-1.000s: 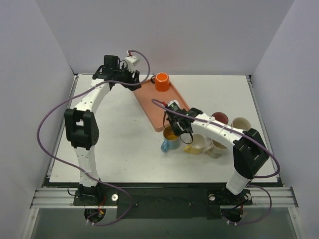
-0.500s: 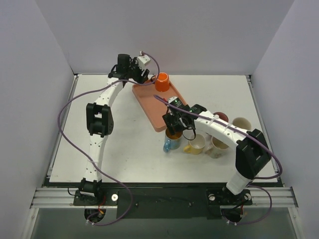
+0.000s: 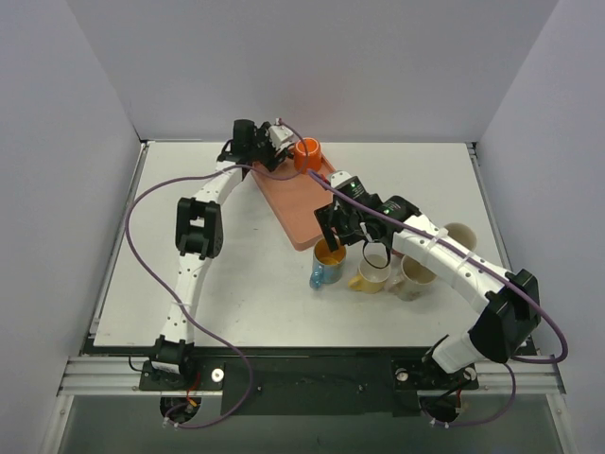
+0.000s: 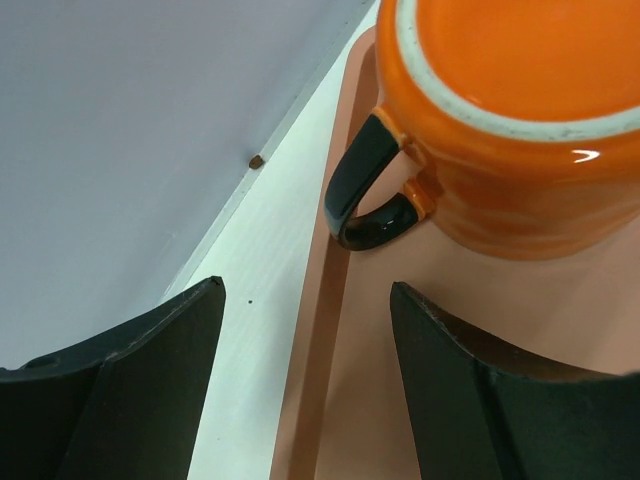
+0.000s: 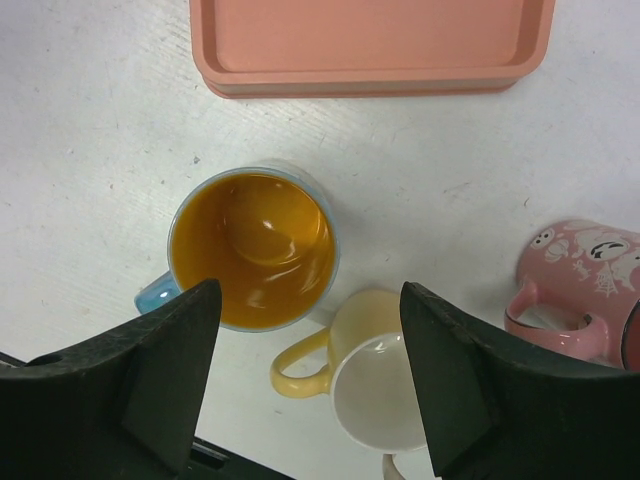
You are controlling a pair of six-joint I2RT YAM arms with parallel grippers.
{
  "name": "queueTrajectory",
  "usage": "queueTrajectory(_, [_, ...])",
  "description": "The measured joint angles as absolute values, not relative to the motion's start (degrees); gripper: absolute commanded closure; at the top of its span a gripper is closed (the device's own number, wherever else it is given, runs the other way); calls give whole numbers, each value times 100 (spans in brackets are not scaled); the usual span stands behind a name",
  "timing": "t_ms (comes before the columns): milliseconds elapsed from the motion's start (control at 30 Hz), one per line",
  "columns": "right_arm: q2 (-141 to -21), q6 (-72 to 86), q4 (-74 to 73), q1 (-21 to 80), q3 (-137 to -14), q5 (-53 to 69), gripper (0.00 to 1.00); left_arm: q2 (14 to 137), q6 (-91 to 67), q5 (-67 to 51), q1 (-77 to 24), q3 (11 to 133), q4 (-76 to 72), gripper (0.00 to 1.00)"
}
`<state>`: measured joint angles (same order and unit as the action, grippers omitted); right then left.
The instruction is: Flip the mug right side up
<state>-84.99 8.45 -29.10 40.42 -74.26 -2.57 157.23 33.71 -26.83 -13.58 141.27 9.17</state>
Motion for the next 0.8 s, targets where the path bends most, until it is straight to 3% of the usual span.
queueTrajectory(500, [-8388,814,-3072,4010,-7358,-259,33,15697,3677,-2650,-1686,13915,543,22])
queueTrajectory(800, [-8099,762,-3085,4010,-7188,-307,33,14752,3868,-3175,-1726,12387,513,24])
